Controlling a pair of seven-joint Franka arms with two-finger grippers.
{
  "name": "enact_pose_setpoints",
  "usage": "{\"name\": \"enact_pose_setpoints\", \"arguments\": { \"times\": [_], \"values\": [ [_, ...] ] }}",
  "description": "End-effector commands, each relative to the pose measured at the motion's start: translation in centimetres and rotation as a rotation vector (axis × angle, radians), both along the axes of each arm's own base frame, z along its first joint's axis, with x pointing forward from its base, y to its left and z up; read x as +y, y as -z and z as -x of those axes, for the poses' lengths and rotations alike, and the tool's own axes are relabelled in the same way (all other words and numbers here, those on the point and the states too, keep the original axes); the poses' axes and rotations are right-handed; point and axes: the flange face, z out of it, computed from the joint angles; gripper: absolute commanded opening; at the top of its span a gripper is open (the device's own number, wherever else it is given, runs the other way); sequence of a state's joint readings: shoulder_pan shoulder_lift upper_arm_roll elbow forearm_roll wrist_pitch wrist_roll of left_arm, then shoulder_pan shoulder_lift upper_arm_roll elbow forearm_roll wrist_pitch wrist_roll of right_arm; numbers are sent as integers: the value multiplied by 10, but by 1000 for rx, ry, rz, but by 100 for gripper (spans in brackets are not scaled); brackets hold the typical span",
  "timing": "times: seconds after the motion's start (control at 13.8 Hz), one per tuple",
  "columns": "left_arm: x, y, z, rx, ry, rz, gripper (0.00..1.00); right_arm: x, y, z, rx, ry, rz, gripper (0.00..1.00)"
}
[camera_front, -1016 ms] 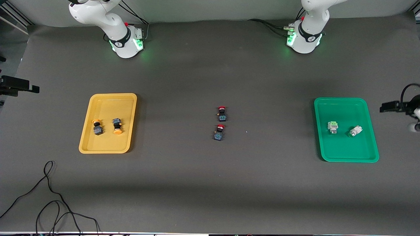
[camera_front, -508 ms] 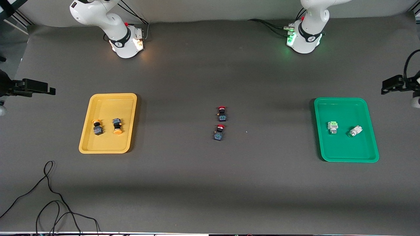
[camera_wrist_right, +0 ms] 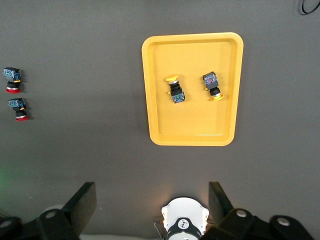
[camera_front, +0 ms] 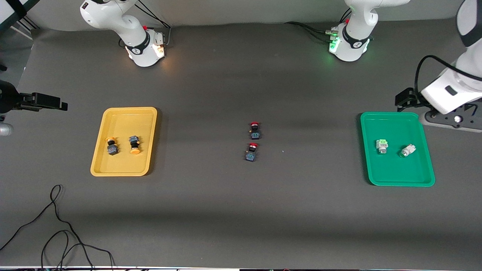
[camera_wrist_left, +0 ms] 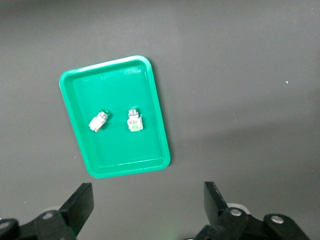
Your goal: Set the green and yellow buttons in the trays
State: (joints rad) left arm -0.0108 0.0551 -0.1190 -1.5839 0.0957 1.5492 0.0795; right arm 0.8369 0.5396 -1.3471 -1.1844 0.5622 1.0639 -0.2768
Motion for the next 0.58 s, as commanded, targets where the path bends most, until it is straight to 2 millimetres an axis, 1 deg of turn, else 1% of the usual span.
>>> {"name": "enact_pose_setpoints", "arguments": {
  "times": [0.0, 0.15, 0.29, 0.51],
  "values": [
    [6, 0, -8, -19, -35, 37, 99, 5, -9, -5, 3, 24, 18, 99],
    [21, -2, -10, -24, -74, 81, 99, 6, -4, -6, 32, -5, 33, 99],
    [24, -8, -7, -33, -79, 80, 99, 13, -11, -5, 8, -60, 81, 99],
    [31, -22, 2, -41, -88, 80, 99, 16, -11, -4, 1, -92, 90, 99]
  ]
}}
